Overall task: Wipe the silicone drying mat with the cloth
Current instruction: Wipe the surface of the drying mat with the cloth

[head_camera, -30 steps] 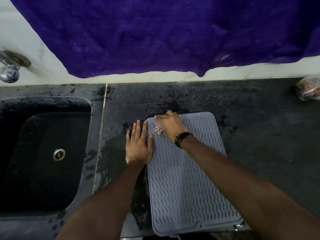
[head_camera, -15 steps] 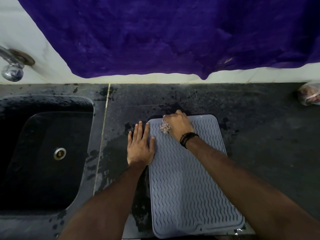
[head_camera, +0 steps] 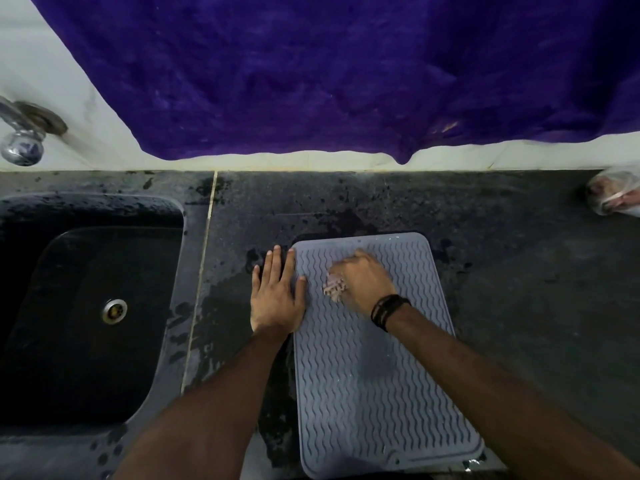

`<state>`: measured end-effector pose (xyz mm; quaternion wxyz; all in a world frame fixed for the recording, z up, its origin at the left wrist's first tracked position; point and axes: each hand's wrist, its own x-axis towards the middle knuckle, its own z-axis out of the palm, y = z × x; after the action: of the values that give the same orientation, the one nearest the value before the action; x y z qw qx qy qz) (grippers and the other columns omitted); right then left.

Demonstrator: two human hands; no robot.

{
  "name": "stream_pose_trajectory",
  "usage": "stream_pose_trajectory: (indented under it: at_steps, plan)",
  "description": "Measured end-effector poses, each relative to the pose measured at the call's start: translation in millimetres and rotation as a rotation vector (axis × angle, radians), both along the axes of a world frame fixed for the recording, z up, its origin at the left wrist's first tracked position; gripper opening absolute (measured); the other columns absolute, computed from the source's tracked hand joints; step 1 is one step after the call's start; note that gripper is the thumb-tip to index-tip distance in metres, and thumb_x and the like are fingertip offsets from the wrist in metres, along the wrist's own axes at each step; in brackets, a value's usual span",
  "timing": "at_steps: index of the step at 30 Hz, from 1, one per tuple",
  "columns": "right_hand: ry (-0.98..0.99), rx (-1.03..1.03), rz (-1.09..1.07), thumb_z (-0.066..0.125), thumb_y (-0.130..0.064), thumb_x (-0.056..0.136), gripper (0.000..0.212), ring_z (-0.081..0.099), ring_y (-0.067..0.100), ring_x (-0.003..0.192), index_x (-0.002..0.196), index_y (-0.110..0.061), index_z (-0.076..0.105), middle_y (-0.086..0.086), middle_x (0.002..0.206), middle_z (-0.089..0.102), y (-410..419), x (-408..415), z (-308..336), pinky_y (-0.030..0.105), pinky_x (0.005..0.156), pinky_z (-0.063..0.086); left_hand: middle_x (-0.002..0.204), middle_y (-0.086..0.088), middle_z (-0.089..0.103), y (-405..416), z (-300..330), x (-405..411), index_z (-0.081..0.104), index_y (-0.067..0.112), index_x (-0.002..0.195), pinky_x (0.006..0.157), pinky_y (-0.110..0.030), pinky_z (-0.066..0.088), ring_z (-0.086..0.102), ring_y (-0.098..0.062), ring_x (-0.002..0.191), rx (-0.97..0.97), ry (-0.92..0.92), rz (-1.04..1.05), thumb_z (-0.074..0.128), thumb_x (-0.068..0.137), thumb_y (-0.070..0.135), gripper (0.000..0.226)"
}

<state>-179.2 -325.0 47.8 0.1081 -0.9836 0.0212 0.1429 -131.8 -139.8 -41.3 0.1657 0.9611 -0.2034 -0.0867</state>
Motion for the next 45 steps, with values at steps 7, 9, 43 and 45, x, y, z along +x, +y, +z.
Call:
stream_pose_trajectory:
  at_steps: [7,9,43,45]
  plan:
    - [-0.084,-0.035,-0.064,0.068,-0.013,0.080,0.050,0.044,0.029,0.115,0.129,-0.016,0.058,0.006,0.120,0.063,-8.8,39.4,-2.6,0.039,0.099,0.042,0.169,0.000,0.001,-0.9,1.3,0.0,0.005,0.029,0.161,0.126,-0.044,-0.002,-0.005,-0.014,0.155,0.004,0.004,0.001,0.020,0.104,0.052,0.063]
    - [-0.074,-0.063,-0.044,0.066,-0.013,0.081,0.050,0.041,0.028,0.118,0.130,-0.017,0.056,0.004,0.125,0.061,-7.2,32.8,-8.0,0.039,0.100,0.039,0.169,0.000,0.002,-0.5,1.5,-0.2,0.006,0.029,0.161,0.126,-0.043,-0.002,-0.005,-0.014,0.155,0.002,0.002,0.003,0.018,0.103,0.053,0.064]
    - [-0.032,0.084,0.093,0.070,-0.023,0.078,0.053,0.038,0.026,0.127,0.129,-0.020,0.058,0.002,0.134,0.056,16.2,-64.7,-19.0,0.042,0.111,0.027,0.169,-0.002,0.005,0.6,0.5,-1.3,0.008,0.029,0.161,0.126,-0.045,0.000,-0.001,-0.016,0.155,-0.017,-0.007,0.007,0.025,0.105,0.051,0.063]
    - [-0.029,0.105,0.097,0.070,-0.024,0.078,0.049,0.041,0.026,0.124,0.126,-0.021,0.060,0.001,0.131,0.058,13.7,-68.5,-18.8,0.042,0.109,0.029,0.169,-0.002,0.005,0.5,0.3,-1.8,0.008,0.029,0.161,0.126,-0.045,0.000,-0.001,-0.016,0.155,-0.011,-0.009,0.007,0.023,0.103,0.052,0.063]
